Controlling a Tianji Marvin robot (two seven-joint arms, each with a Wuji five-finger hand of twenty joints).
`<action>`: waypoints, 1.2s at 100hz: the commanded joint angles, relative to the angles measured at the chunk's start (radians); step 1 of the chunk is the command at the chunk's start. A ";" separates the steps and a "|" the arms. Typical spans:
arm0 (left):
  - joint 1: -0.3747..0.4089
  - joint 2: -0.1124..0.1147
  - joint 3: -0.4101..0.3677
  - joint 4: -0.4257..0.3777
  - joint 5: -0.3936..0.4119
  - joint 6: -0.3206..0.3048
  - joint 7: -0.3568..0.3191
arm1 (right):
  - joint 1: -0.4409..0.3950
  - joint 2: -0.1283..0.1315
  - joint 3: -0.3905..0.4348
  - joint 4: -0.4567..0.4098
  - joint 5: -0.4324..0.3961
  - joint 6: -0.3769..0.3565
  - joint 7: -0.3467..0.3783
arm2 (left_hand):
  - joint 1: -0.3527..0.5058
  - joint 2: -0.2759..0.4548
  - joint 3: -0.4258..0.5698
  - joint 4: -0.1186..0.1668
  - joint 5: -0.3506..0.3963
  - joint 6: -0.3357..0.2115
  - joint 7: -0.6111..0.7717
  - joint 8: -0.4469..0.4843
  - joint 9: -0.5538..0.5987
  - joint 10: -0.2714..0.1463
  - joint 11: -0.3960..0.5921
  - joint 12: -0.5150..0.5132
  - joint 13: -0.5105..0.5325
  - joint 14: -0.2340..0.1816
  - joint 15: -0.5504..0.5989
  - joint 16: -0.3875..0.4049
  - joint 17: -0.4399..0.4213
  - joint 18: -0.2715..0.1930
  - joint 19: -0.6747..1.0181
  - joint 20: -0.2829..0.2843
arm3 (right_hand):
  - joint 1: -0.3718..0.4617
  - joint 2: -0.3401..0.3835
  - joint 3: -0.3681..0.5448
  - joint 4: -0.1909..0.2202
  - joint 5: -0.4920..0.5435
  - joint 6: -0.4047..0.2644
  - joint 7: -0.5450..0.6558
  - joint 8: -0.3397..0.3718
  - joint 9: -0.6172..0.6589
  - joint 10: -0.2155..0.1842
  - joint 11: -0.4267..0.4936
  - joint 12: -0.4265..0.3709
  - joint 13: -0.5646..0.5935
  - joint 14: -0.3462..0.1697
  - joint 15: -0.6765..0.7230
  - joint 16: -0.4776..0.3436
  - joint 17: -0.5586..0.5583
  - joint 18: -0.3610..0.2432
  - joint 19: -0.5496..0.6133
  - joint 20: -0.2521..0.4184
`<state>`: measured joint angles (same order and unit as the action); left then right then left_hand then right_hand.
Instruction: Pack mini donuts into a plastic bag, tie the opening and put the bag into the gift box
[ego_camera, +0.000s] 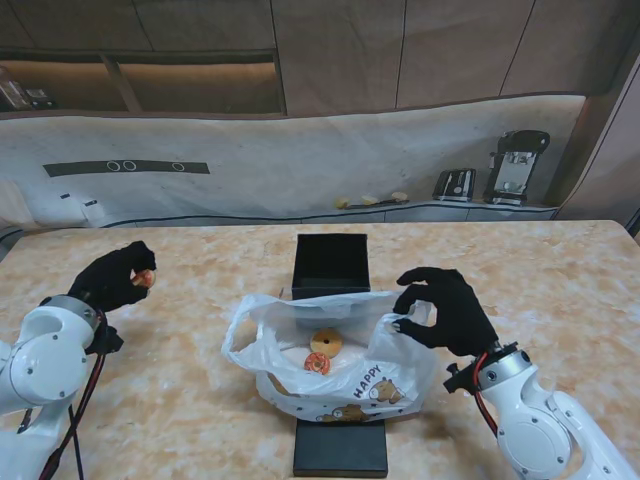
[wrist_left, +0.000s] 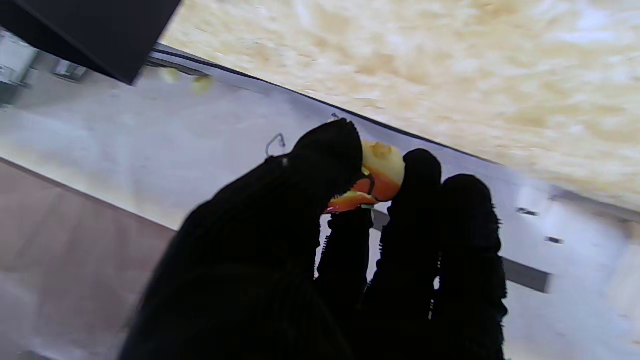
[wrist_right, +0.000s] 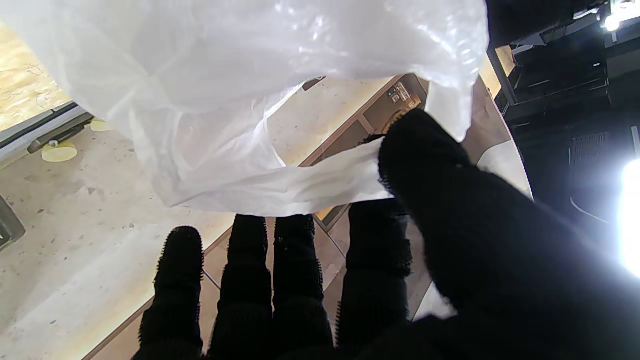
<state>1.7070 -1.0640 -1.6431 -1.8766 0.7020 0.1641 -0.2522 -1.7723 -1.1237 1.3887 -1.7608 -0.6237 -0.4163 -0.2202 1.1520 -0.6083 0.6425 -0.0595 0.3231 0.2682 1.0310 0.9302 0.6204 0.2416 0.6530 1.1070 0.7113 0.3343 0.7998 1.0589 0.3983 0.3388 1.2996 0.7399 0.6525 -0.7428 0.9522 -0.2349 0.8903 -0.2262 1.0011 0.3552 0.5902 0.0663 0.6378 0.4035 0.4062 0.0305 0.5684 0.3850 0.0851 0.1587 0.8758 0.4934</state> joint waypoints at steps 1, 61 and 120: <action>-0.003 0.001 0.021 -0.044 -0.012 -0.010 -0.023 | -0.014 -0.008 -0.002 -0.006 0.001 -0.002 0.009 | 0.077 0.013 0.065 0.009 0.017 -0.003 0.037 -0.002 0.049 -0.002 0.028 0.028 0.030 -0.018 0.024 0.028 -0.008 0.001 0.006 0.026 | 0.018 -0.015 0.040 -0.005 0.032 -0.046 0.027 0.003 0.019 -0.013 -0.001 -0.012 0.009 -0.003 0.003 0.018 -0.001 -0.006 0.005 -0.009; -0.103 0.011 0.262 -0.127 -0.271 -0.106 -0.104 | -0.023 -0.010 -0.003 -0.010 0.005 -0.003 0.001 | 0.080 0.014 0.049 0.010 0.027 -0.014 0.024 -0.004 0.058 -0.010 0.001 0.045 0.033 -0.020 0.006 0.034 -0.009 0.001 -0.007 0.026 | 0.017 -0.015 0.040 -0.003 0.030 -0.041 0.026 0.004 0.018 -0.014 -0.002 -0.011 0.008 -0.002 0.001 0.017 -0.002 -0.005 0.004 -0.008; -0.177 0.015 0.463 -0.075 -0.388 -0.124 -0.137 | -0.029 -0.011 0.005 -0.013 -0.002 -0.008 -0.007 | 0.069 0.006 0.052 0.010 0.031 -0.024 -0.021 -0.016 0.055 -0.017 -0.025 0.044 0.021 -0.011 -0.032 0.033 -0.026 0.002 -0.026 0.026 | 0.017 -0.016 0.041 -0.003 0.031 -0.044 0.027 0.005 0.018 -0.013 -0.001 -0.011 0.008 -0.002 0.001 0.017 -0.002 -0.007 0.003 -0.008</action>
<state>1.5231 -1.0468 -1.1852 -1.9471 0.3119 0.0490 -0.3698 -1.7914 -1.1271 1.3937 -1.7693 -0.6221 -0.4195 -0.2362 1.1536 -0.6083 0.6425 -0.0594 0.3363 0.2663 1.0208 0.9268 0.6327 0.2416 0.6052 1.1247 0.7132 0.3373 0.7751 1.0719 0.3864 0.3479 1.2811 0.7493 0.6525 -0.7431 0.9522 -0.2349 0.8903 -0.2262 1.0011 0.3551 0.5902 0.0663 0.6378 0.4035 0.4062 0.0306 0.5684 0.3850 0.0851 0.1588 0.8758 0.4934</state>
